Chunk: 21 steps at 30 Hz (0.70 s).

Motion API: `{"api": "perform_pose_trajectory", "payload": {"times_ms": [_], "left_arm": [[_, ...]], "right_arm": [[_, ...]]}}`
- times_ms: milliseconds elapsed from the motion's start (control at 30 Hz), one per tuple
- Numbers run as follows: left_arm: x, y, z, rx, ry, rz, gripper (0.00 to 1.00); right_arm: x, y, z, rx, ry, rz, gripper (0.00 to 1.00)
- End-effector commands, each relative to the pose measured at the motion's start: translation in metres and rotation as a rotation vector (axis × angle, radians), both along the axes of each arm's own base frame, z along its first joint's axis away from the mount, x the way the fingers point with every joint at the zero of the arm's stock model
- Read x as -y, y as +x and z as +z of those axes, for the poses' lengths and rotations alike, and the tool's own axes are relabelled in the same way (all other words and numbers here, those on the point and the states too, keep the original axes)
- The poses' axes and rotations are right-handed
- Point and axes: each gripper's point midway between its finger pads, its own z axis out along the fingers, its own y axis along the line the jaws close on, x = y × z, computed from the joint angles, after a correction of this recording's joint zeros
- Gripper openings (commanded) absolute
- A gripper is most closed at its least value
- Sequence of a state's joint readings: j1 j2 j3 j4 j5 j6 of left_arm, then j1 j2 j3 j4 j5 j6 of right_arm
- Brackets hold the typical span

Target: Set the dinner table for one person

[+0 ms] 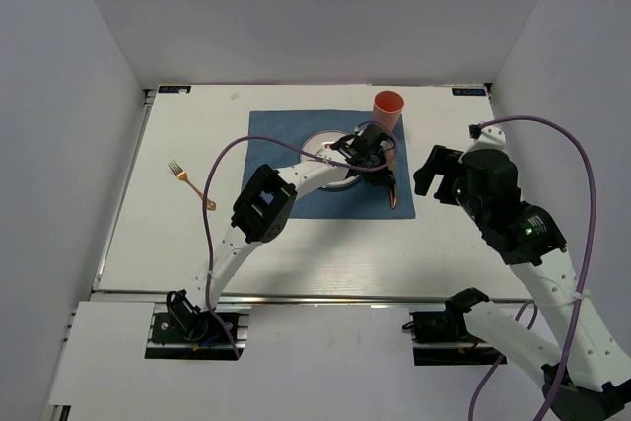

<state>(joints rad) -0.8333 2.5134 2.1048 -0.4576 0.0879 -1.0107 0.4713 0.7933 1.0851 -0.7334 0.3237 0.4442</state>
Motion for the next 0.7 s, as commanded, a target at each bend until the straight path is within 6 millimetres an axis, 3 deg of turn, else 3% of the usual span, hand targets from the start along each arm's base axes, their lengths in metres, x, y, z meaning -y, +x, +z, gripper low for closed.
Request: {"api": "perform_pose_trajectory", "payload": {"times_ms": [0,200,233,300,333,500,533,567,667], "left_arm": [[0.006,0.005,0.008,0.016,-0.022,0.003,0.19],[0.008,-0.001,0.015,0.006,-0.045,-0.017,0.33],[0.009,-0.001,0.026,0.015,-0.061,-0.018,0.47],[0.010,-0.003,0.040,0.043,-0.069,-0.015,0.62],[0.009,-0.004,0.056,0.059,-0.087,-0.015,0.97],[0.004,-0.010,0.108,0.126,-0.133,-0.008,0.98],[-0.002,-0.011,0.132,0.162,-0.151,0.000,0.98],[-0.002,-0.016,0.141,0.175,-0.156,-0.002,0.98],[-0.025,-0.018,0.173,0.237,-0.134,0.045,0.98]], "right_arm": [[0.004,-0.001,0.015,0.048,0.005,-0.005,0.89],[0.003,-0.001,0.014,0.048,0.009,0.000,0.89],[0.002,-0.001,0.014,0.049,0.009,0.002,0.89],[0.002,-0.001,0.016,0.052,0.012,0.008,0.89],[0.002,-0.001,0.018,0.058,0.012,0.008,0.89],[0.002,-0.003,0.027,0.075,0.024,0.013,0.89],[0.001,-0.004,0.029,0.080,0.028,0.016,0.89],[0.001,-0.005,0.031,0.084,0.033,0.021,0.89],[0.001,-0.007,0.039,0.108,0.047,0.027,0.89]]}}
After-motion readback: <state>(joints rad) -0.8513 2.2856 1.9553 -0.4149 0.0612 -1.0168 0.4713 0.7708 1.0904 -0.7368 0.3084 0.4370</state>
